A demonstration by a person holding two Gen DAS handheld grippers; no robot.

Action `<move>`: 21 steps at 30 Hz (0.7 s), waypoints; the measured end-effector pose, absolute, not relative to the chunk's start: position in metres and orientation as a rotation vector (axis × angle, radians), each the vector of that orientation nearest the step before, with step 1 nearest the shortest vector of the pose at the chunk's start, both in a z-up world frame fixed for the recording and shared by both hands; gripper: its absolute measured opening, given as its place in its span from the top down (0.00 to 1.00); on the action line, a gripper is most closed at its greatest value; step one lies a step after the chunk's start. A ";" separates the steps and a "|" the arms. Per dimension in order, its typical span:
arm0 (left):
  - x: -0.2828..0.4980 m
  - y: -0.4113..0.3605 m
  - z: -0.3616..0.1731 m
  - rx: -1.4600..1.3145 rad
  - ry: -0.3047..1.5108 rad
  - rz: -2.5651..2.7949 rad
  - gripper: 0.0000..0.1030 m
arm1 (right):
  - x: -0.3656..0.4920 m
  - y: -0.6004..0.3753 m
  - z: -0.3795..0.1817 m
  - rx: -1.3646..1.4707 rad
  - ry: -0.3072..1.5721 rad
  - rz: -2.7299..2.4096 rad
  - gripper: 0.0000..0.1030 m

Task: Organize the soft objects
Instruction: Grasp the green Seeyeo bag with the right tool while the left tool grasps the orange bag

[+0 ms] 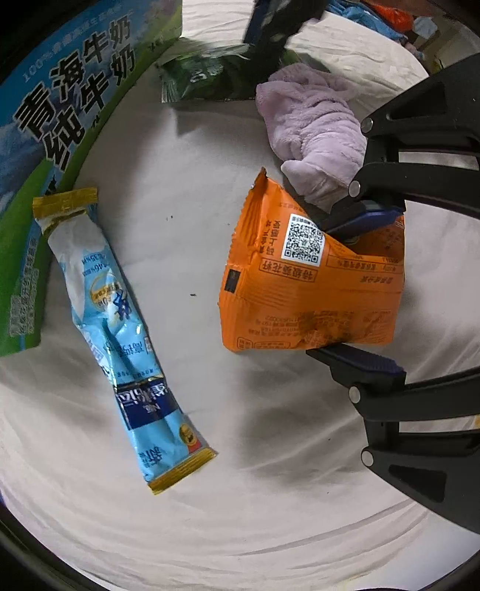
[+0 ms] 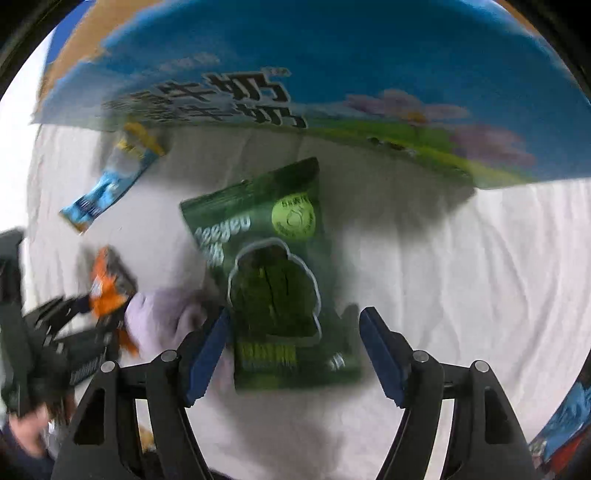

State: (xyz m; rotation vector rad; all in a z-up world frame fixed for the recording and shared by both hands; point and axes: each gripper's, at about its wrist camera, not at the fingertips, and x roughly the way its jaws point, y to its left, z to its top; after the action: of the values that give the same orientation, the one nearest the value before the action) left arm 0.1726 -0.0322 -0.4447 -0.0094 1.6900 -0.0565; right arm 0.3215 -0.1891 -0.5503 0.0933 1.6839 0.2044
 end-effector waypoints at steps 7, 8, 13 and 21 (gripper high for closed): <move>0.171 -0.024 -0.435 -0.017 1.696 -0.047 0.50 | 0.283 -0.199 -0.541 0.128 1.689 -0.019 0.55; 0.164 -0.023 -0.438 -0.012 1.698 -0.049 0.50 | 0.276 -0.205 -0.540 0.135 1.705 -0.047 0.55; 0.155 -0.033 -0.439 0.024 1.675 -0.045 0.48 | 0.240 -0.227 -0.547 0.211 1.858 -0.058 0.54; 0.160 -0.036 -0.437 0.040 1.673 -0.070 0.48 | 0.231 -0.216 -0.566 0.226 1.838 0.003 0.45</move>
State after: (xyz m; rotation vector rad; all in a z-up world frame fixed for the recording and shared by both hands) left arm 0.1601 -0.0356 -0.4374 0.0396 1.6728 -0.0704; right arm 0.2313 -0.2158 -0.5656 0.2255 1.8382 0.0034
